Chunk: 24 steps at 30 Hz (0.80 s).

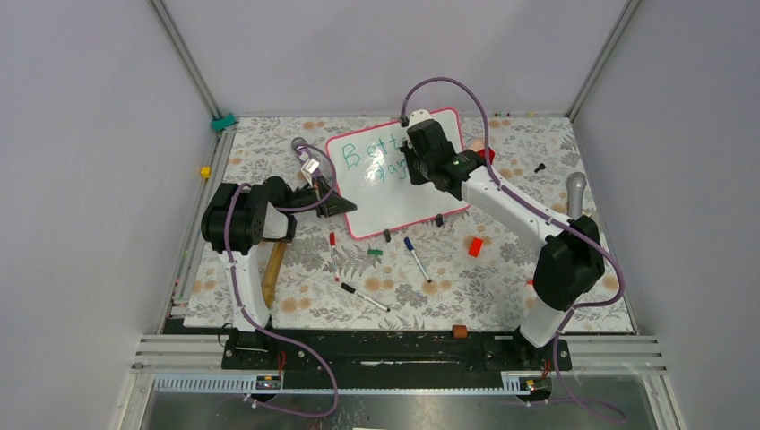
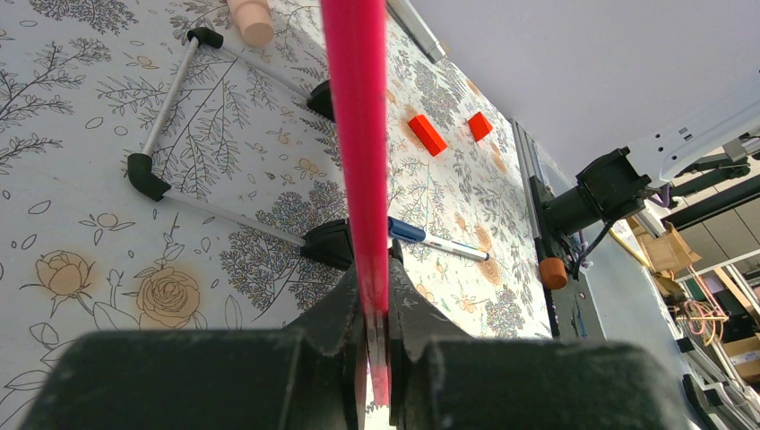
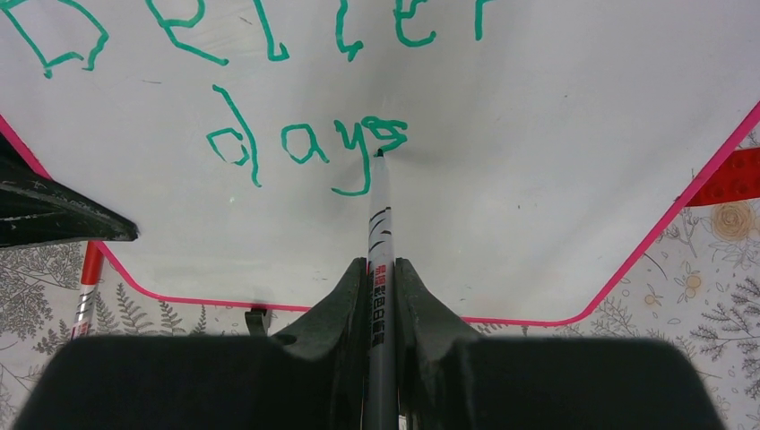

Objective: Write a sentence on the whiteboard

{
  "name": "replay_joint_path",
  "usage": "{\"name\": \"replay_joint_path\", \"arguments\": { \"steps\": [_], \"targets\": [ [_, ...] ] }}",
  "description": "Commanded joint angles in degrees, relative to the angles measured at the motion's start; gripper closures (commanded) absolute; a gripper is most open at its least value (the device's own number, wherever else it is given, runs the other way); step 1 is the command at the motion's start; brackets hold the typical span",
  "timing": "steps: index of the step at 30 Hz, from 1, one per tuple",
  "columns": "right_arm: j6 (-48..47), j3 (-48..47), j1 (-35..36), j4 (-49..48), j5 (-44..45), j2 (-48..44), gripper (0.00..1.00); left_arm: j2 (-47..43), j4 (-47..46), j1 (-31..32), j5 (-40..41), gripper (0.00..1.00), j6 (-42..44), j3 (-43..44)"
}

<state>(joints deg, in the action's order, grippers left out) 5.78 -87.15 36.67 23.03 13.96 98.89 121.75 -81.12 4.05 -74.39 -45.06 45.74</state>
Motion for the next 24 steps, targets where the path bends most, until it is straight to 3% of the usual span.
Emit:
{"name": "replay_joint_path", "arguments": {
  "steps": [1,11,24],
  "targets": [
    [0.19,1.93,-0.38,-2.0,-0.69,-5.01,1.0,1.56,-2.57,1.18,-7.53,1.0,4.98,-0.36],
    [3.36,13.48,0.52,-10.39,-0.41,-15.95,1.0,1.56,-2.63,1.19,-7.54,1.0,4.98,-0.38],
    [2.17,20.22,7.98,-17.33,2.15,-16.82,1.0,1.64,-2.6,1.19,-7.75,1.0,4.98,-0.3]
  ]
}}
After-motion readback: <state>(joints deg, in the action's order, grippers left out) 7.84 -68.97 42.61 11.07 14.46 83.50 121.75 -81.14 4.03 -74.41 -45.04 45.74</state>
